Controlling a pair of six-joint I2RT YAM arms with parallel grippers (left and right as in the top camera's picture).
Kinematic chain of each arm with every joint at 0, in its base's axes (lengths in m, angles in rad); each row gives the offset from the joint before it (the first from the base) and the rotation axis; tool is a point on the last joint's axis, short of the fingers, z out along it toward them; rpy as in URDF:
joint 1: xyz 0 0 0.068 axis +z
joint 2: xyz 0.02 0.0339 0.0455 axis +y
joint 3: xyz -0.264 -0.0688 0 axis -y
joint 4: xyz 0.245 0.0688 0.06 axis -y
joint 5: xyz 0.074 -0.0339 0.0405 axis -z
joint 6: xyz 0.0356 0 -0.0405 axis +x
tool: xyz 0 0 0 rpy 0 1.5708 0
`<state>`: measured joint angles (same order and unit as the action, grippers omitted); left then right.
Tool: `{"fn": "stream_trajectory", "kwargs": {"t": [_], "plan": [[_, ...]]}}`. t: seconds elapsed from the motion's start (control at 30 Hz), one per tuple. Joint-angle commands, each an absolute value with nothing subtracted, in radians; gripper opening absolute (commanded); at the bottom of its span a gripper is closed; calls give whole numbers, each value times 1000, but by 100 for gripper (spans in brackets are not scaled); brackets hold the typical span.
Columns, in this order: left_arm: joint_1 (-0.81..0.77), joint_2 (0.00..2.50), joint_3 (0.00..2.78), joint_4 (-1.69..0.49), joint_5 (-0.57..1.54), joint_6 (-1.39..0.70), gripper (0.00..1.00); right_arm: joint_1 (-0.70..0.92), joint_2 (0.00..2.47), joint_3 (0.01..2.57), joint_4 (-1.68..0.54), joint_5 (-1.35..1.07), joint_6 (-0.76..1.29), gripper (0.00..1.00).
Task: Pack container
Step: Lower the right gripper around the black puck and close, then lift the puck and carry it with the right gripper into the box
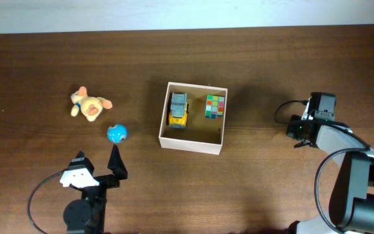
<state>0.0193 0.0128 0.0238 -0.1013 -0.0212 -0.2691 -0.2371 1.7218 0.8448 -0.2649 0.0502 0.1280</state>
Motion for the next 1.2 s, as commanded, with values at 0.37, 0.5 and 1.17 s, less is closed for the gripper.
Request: {"fn": "stream_trajectory", "kwargs": {"t": [0.37, 0.5, 1.17], "plan": [[25, 5, 18, -98, -7, -253, 99, -242, 1715, 884, -265, -216, 128, 46], [25, 5, 18, -98, -7, -253, 99, -242, 1700, 915, -275, -301, 127, 46], [25, 5, 18, -98, -7, -253, 99, 11, 1679, 1308, -636, -184, 81, 47]]}}
